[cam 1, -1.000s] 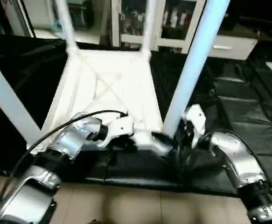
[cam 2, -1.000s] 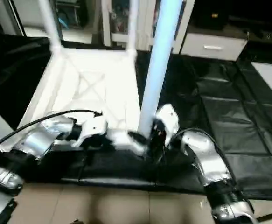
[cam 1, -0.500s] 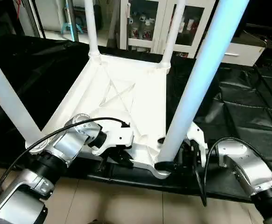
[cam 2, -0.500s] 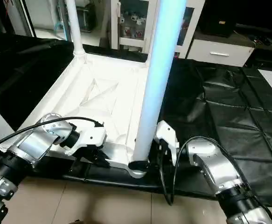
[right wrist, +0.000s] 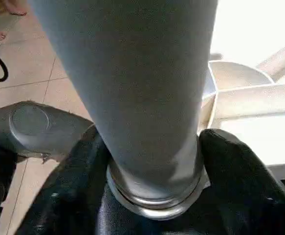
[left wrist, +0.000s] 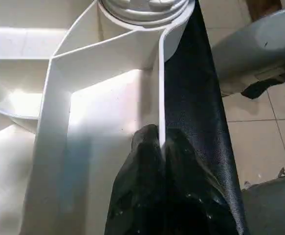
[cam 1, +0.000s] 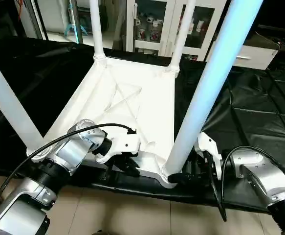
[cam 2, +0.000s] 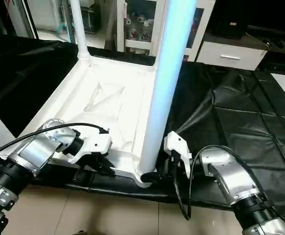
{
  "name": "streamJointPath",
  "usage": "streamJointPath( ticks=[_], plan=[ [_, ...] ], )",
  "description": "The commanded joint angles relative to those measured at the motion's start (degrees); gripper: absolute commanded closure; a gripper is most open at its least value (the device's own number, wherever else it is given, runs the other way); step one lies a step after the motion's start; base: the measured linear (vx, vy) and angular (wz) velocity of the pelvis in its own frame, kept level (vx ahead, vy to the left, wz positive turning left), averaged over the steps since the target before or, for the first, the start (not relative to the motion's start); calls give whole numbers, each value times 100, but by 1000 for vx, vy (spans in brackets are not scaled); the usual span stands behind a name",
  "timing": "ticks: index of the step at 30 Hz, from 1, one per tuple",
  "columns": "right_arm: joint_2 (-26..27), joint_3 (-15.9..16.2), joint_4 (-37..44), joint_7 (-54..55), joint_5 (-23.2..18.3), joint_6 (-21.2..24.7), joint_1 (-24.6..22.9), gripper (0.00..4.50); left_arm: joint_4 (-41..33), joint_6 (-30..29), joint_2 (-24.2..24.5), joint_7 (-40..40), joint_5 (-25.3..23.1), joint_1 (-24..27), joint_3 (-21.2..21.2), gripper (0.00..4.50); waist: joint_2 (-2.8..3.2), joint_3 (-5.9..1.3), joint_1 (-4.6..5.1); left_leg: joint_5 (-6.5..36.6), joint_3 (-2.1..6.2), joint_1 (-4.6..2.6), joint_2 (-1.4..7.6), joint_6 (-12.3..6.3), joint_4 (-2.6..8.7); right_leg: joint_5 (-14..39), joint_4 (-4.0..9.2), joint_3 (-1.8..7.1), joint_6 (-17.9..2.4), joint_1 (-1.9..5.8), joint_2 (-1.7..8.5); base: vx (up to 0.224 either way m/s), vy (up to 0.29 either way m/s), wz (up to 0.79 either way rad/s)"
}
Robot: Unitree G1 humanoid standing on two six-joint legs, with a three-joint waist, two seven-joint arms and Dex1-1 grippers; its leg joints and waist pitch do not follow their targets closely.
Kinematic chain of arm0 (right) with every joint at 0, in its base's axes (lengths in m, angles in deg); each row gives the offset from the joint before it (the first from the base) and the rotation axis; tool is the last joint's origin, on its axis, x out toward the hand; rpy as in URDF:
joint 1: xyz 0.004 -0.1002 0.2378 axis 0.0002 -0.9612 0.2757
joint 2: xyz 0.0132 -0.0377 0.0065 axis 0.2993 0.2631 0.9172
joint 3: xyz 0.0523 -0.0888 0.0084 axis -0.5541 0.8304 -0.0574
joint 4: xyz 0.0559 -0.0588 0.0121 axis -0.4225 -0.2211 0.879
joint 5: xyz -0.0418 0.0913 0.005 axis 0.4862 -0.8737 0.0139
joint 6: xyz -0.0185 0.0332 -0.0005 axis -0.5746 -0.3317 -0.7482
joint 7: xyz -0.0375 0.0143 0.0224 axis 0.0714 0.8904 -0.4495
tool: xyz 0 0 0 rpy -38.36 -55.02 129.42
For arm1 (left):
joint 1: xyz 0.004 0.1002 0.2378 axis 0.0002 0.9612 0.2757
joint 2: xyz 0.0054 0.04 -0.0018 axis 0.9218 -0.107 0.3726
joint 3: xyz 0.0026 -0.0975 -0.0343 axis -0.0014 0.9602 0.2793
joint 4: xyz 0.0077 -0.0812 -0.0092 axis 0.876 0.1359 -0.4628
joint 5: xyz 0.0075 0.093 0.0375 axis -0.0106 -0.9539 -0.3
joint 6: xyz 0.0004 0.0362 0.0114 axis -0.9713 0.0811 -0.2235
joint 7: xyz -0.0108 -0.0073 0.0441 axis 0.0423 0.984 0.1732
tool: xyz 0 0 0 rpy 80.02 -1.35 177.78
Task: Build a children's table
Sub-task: Rotate leg to tighten
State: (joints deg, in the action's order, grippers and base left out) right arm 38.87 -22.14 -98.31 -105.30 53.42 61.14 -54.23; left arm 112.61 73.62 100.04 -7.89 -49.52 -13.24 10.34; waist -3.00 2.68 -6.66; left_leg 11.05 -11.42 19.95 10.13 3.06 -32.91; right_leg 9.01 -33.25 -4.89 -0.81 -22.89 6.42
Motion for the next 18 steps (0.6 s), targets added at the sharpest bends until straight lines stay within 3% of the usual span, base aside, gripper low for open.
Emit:
streamJointPath(
  ticks=[1,4,11,16,18],
  plan=[
    [-20,-84,-77,27,50,-67,96,193,192,-23,-38,-185,-232,228,-520,450,23,-344,-12,1275,141,-55,354,-146,402,1084,263,277,-1311,261,310,0,0,0],
    [26,-94,-92,43,46,-80,94,203,215,-14,-53,-164,-250,237,-533,450,44,-346,-10,1312,143,-57,349,-134,403,1094,269,278,-1290,260,308,0,0,0],
    [62,-82,-95,-1,65,-123,36,215,242,-24,-103,-164,-293,208,-564,450,-8,-344,-4,1428,149,-51,350,-89,410,1282,288,278,-1209,253,308,0,0,0],
    [107,24,-171,19,168,-176,-46,217,323,-36,-155,16,-307,198,-486,450,24,-347,-4,1540,162,-56,349,-40,424,1321,290,275,-1173,247,302,0,0,0],
    [265,-70,-359,420,282,-232,1,217,416,-80,-304,280,-221,180,-310,450,-3,-344,3,1643,157,-60,347,-22,422,1409,305,277,-1157,237,305,0,0,0]
  ],
)
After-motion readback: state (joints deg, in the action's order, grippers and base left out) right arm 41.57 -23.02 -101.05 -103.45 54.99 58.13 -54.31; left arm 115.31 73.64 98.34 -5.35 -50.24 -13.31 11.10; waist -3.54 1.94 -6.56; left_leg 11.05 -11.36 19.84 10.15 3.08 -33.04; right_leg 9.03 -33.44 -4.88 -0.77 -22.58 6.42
